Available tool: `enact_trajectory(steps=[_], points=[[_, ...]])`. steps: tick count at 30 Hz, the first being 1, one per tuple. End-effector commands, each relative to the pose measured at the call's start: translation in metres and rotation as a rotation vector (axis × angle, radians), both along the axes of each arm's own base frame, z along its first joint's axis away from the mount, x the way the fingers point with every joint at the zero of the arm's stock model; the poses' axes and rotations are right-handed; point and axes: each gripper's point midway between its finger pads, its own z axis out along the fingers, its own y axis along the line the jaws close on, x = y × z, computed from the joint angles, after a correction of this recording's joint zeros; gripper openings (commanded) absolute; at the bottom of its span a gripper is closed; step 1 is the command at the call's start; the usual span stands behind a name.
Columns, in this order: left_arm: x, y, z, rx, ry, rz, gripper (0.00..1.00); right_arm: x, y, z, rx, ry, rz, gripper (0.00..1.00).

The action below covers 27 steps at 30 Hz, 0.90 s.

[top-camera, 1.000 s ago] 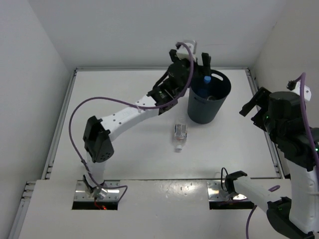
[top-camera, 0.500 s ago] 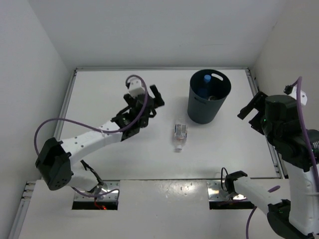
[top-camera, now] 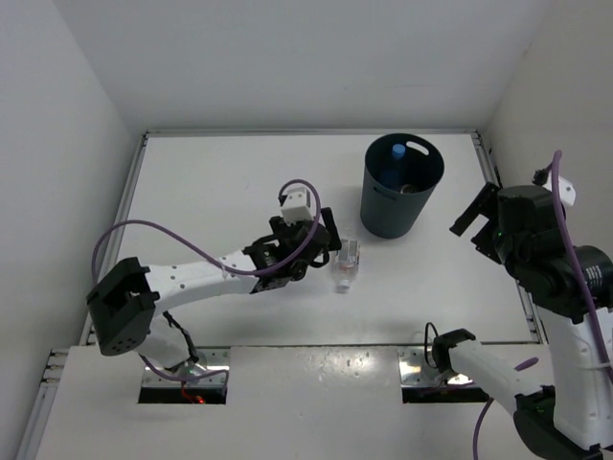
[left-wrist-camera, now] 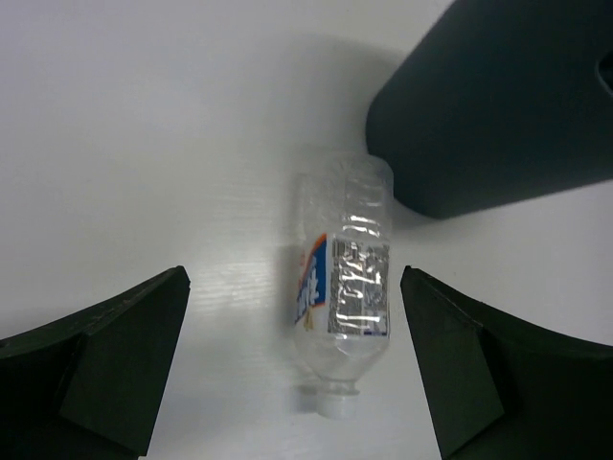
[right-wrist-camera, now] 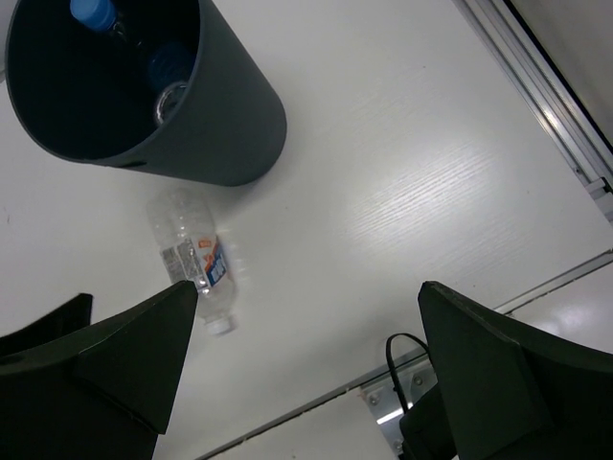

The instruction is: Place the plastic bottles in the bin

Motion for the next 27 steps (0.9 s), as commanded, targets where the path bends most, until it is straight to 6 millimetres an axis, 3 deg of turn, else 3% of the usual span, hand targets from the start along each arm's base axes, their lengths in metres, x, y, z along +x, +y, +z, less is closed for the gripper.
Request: enact_trajectory(steps=[1,8,27], points=[[-0.010,-0.013,-0.006,-0.013,0.009,-0.021,0.99,-0.004,-0.003,-0.003,-0.006,0.012,-0.015,1.00],[-0.014,-0.024,-0.028,0.058,0.038,-0.058,0.99,-0.006,-0.007,-0.004,-0.019,0.010,-0.029,1.00],[-0.025,-0.034,-0.036,0.077,0.054,-0.106,0.99,-0.011,-0.010,-0.008,-0.021,0.014,-0.041,1.00]])
